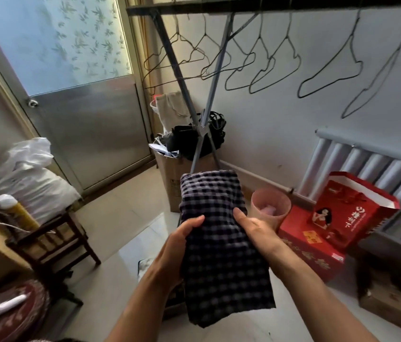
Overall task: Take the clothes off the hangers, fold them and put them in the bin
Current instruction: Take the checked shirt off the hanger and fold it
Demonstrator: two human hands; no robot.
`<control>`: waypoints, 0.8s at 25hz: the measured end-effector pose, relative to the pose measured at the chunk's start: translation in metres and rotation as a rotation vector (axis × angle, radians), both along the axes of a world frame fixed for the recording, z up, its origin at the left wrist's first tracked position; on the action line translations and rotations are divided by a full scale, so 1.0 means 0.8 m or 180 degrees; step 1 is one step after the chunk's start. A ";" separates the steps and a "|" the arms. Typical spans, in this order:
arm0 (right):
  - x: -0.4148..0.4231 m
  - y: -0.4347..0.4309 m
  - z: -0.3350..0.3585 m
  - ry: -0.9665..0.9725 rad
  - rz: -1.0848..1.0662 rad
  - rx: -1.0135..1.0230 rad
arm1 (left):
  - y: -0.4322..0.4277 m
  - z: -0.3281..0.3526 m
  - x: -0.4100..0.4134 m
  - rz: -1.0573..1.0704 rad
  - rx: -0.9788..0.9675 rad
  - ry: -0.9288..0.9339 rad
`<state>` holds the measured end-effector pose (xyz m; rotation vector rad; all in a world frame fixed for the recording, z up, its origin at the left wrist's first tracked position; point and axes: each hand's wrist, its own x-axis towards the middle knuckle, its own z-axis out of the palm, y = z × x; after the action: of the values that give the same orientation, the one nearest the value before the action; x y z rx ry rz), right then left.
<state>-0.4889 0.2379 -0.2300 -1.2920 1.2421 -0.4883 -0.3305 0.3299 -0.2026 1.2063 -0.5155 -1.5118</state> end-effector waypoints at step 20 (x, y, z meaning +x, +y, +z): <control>0.231 -0.206 -0.081 -0.2653 -0.0866 0.1821 | -0.161 -0.136 0.171 0.1774 -0.0522 0.2255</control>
<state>-0.3037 0.0734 -0.2950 -0.3479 0.7469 -0.7050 -0.1933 0.2013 -0.3110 0.5494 0.1654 -1.2617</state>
